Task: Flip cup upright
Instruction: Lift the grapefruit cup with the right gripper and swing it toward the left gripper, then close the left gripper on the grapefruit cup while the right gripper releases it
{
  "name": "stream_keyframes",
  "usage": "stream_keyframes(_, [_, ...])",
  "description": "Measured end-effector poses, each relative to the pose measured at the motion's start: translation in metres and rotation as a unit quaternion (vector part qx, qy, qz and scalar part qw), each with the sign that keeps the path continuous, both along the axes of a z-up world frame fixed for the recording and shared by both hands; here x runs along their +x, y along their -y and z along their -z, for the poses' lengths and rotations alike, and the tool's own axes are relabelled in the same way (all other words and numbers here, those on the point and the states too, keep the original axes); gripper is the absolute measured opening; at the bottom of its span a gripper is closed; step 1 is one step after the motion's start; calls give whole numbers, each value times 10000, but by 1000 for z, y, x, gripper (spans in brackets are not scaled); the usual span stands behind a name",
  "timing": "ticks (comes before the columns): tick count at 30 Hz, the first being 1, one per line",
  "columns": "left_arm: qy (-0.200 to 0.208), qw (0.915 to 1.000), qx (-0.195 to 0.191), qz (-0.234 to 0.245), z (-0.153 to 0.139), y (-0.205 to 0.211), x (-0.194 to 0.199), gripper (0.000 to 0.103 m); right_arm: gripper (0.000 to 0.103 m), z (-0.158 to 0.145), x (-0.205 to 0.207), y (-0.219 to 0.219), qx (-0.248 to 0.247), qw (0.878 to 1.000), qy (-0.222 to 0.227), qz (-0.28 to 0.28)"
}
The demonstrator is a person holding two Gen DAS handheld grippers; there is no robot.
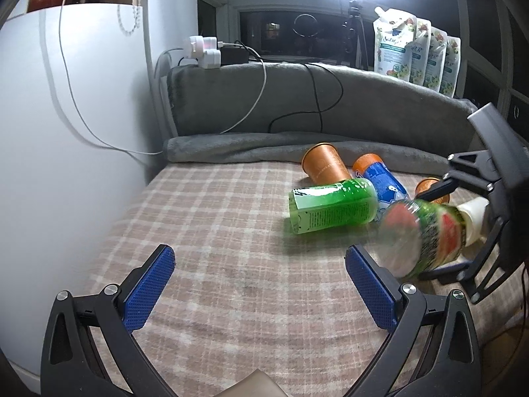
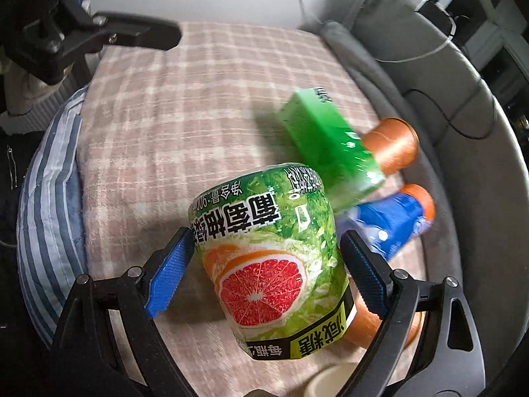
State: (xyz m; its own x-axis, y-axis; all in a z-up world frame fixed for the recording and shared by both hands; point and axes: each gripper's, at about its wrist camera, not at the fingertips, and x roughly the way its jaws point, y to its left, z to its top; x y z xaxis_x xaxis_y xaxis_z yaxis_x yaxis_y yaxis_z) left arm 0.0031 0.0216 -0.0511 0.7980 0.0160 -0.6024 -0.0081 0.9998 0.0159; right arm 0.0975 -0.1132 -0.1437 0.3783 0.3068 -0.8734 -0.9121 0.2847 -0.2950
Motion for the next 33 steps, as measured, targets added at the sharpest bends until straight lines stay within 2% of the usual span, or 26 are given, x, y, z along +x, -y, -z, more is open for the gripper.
stream_keyframes(8, [-8,9998,39,202,-3,1,-1,102,93,9,-3,-8,6,9997,-242,-43])
stream_keyframes(17, [-174,9979,147,606,-1,10,5,102,97,-4,-4,-8,239,9997,-93,21])
stream_keyframes(19, [-290,9971,76,694,1,10,7,102,97,-14,-6,-3,419,9990,-138,54])
stream_keyframes(22, [-484,9948,-117,884,0,9,12,102,97,-36,-9,14,960,9948,-169,303])
stream_keyframes(26, [-457,9910,11,1257,-11,19,16,102,97,-57,-16,53,1704,9800,-2,1032])
stream_keyframes(29, [-431,9838,267,1721,-19,37,21,102,97,-58,-27,91,2224,9596,-60,1725])
stream_keyframes(31, [-472,9753,442,2112,-23,52,26,102,97,-56,-35,112,2410,9477,-69,2089])
stream_keyframes(33, [-611,9629,629,2554,-24,71,33,102,97,-52,-46,137,2600,9326,-71,2502])
